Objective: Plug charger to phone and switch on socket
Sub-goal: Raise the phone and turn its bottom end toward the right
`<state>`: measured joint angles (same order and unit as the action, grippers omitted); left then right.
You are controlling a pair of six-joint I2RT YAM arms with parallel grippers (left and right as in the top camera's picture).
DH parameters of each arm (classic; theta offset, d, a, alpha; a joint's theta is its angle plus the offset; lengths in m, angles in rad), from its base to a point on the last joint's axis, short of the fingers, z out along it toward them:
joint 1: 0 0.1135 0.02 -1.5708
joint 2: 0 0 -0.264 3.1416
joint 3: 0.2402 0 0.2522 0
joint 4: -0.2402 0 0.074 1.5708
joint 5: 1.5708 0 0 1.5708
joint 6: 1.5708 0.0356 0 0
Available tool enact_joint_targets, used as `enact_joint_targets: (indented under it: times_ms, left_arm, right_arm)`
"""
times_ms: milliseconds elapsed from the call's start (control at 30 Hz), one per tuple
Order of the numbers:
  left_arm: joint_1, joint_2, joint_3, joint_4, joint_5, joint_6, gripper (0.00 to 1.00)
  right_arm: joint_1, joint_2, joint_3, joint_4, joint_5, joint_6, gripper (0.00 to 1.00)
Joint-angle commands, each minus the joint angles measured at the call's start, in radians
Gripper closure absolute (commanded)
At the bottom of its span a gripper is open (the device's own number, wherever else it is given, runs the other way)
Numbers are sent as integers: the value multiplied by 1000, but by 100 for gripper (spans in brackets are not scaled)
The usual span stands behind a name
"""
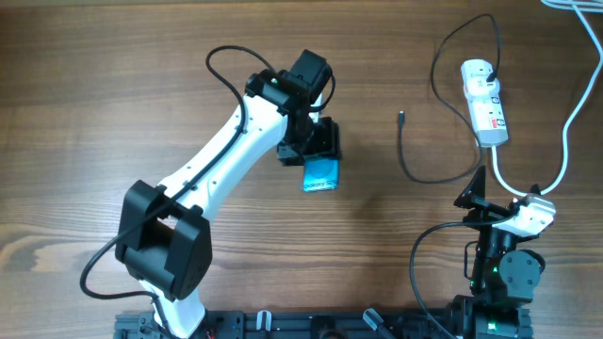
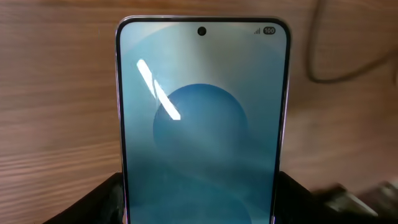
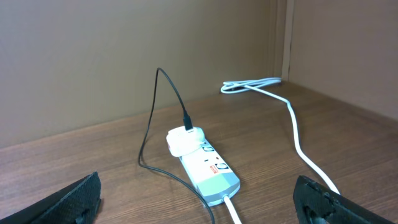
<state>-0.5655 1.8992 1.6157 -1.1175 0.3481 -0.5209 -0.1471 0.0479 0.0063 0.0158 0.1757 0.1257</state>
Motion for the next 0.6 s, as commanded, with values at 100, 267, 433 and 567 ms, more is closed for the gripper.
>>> enact_joint_targets:
  times_ms: [100, 267, 433, 567]
  left_arm:
    - [61, -8, 29, -2, 352, -63, 65]
    - [116, -9, 29, 2, 467, -136, 67]
    - [125, -8, 29, 10, 467, -150, 67]
    - [126, -8, 28, 33, 462, -142, 67]
  right_arm:
    - [-4, 1, -1, 5, -17, -14, 0]
    - [-4, 1, -1, 5, -17, -14, 0]
    - [-4, 1, -1, 5, -17, -14, 0]
    - [-4, 1, -1, 5, -17, -14, 0]
